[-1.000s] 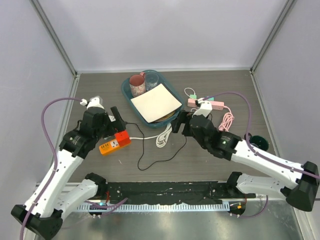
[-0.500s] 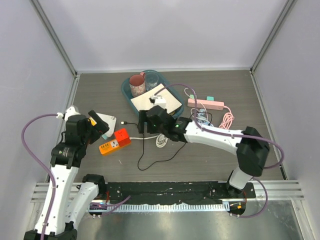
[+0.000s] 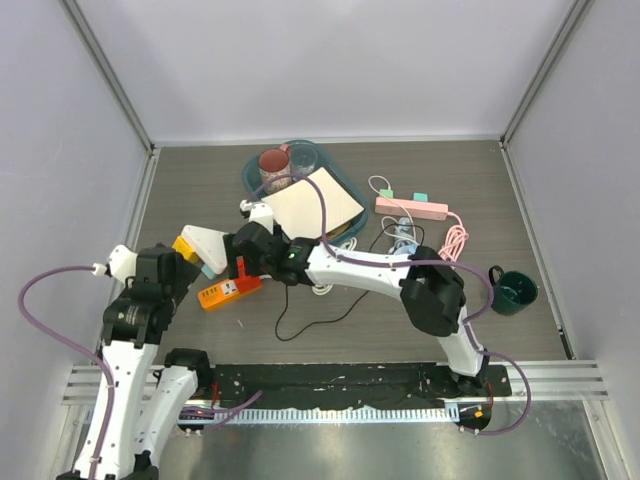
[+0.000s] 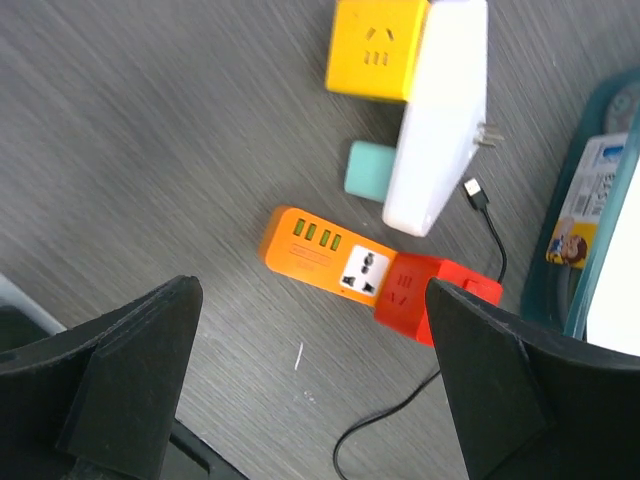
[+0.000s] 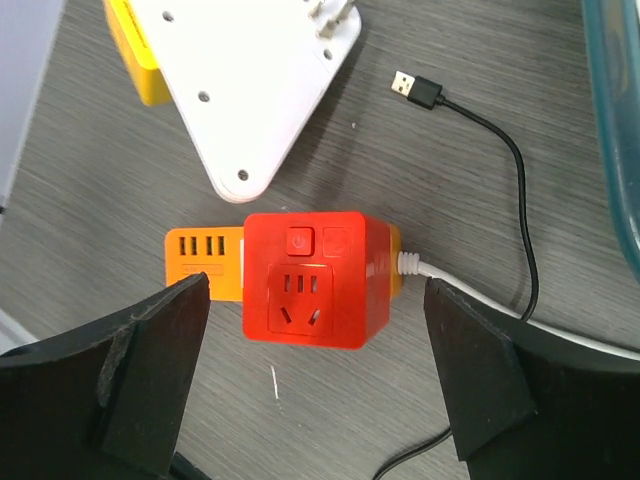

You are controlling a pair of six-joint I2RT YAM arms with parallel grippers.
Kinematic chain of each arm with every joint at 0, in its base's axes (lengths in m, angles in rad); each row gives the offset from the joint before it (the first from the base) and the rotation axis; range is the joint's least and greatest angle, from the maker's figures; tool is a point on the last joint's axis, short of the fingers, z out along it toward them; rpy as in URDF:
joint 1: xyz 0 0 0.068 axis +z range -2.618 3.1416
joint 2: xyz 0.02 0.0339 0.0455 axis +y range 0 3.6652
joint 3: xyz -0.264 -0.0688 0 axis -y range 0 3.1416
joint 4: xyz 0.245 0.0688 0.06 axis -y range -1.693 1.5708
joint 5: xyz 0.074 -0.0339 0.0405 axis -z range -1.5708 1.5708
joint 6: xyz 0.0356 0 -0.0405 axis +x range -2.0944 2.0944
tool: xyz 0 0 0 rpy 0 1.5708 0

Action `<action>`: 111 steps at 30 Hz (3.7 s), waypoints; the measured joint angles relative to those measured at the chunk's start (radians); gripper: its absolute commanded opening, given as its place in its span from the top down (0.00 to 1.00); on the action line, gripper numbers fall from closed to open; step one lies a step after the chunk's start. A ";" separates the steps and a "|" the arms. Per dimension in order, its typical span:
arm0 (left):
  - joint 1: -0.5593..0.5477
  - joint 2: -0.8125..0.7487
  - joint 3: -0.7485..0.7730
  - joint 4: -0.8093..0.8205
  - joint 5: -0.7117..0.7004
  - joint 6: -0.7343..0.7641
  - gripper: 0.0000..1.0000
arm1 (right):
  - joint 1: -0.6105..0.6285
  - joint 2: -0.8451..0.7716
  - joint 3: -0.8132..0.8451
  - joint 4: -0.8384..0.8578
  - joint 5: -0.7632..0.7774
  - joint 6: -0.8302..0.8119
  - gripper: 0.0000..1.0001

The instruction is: Pull the plug off the socket

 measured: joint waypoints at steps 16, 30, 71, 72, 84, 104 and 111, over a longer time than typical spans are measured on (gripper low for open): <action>0.002 -0.078 0.044 -0.169 -0.226 -0.146 0.00 | 0.031 0.182 0.216 -0.165 0.057 -0.034 0.11; 0.002 -0.064 0.013 -0.154 -0.140 -0.191 0.08 | 0.049 0.214 0.217 -0.187 0.109 -0.039 0.70; 0.002 0.015 -0.579 0.653 0.712 -0.153 1.00 | 0.050 -0.097 -0.224 -0.142 0.137 0.126 0.78; 0.002 0.019 -0.589 0.667 0.712 -0.151 1.00 | 0.049 -0.097 -0.224 -0.140 0.137 0.126 0.78; 0.002 0.042 -0.657 0.807 0.710 -0.142 1.00 | 0.050 -0.097 -0.225 -0.140 0.130 0.116 0.81; -0.018 0.038 -0.603 0.816 0.724 -0.086 0.20 | 0.070 -0.033 -0.122 -0.224 0.178 0.079 0.83; -0.020 0.068 -0.544 0.707 0.744 -0.113 0.49 | 0.070 -0.045 -0.137 -0.221 0.183 0.071 0.84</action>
